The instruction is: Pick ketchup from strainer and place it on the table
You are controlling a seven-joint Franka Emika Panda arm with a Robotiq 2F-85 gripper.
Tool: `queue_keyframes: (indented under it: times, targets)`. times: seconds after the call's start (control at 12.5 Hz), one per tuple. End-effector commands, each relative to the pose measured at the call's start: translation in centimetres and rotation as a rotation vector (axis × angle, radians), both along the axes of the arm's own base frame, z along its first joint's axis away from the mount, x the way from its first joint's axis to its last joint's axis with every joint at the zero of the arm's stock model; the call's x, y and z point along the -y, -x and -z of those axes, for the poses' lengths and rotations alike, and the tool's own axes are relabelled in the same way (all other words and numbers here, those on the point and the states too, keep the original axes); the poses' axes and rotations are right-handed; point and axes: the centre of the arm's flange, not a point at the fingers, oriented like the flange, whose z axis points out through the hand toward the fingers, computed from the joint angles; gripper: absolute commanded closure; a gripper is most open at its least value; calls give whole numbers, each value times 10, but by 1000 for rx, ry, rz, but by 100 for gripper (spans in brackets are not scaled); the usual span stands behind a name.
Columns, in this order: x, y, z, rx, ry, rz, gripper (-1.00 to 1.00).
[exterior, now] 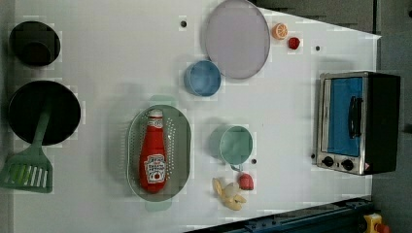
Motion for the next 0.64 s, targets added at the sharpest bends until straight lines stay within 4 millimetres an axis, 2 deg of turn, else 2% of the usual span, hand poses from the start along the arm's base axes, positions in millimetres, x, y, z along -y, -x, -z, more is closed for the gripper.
queue_keyframes:
  times: [0.08, 0.32, 0.64]
  targets:
    - [-97, -16, 82, -121, 34, -125, -100]
    - [-170, -11, 123, -159, 55, -265, -100]
    - [-260, 3, 187, -174, 28, -446, -100]
